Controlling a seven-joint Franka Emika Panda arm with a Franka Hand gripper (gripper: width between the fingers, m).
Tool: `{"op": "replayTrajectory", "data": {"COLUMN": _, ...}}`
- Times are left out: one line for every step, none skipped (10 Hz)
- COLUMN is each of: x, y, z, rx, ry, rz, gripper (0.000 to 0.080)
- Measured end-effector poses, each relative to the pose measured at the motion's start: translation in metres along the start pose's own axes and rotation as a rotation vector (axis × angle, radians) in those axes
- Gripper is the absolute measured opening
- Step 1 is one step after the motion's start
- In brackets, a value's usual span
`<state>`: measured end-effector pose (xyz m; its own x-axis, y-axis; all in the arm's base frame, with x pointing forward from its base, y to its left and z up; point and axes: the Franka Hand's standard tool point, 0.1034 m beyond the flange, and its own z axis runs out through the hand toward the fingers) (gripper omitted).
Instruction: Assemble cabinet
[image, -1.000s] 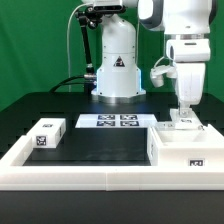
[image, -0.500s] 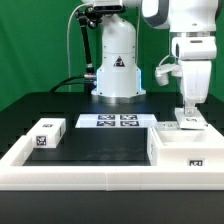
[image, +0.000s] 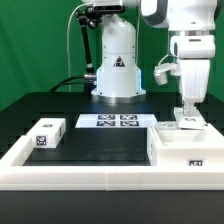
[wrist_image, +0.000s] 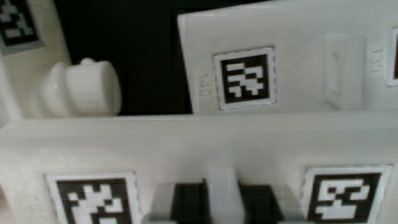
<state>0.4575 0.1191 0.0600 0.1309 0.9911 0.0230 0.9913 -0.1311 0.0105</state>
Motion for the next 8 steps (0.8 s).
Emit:
{"op": "replayTrajectory", "data": {"x": 0.000, "y": 0.001, "z": 0.000, "rx": -0.001, "ry": 0.000, "rz": 0.000, "gripper": 0.0070}}
{"op": "replayTrajectory", "data": {"x": 0.000, "y": 0.000, "z": 0.000, "rx": 0.000, "ry": 0.000, "rz": 0.000, "gripper": 0.0070}}
{"op": "replayTrajectory", "data": {"x": 0.000, "y": 0.000, "z": 0.000, "rx": 0.001, "ry": 0.000, "rz": 0.000, "gripper": 0.0070}}
{"op": "replayTrajectory", "data": {"x": 0.000, "y": 0.000, "z": 0.001, "rx": 0.001, "ry": 0.000, "rz": 0.000, "gripper": 0.0070}}
{"op": "replayTrajectory", "data": {"x": -0.001, "y": -0.001, "z": 0.002, "rx": 0.004, "ry": 0.000, "rz": -0.005, "gripper": 0.0070}}
{"op": "replayTrajectory", "data": {"x": -0.003, "y": 0.002, "z": 0.005, "rx": 0.006, "ry": 0.002, "rz": -0.018, "gripper": 0.0070}}
{"op": "replayTrajectory", "data": {"x": -0.002, "y": 0.011, "z": 0.004, "rx": -0.001, "ry": 0.006, "rz": -0.025, "gripper": 0.0070}}
{"op": "replayTrajectory", "data": {"x": -0.001, "y": 0.021, "z": 0.005, "rx": -0.004, "ry": 0.010, "rz": -0.041, "gripper": 0.0070}}
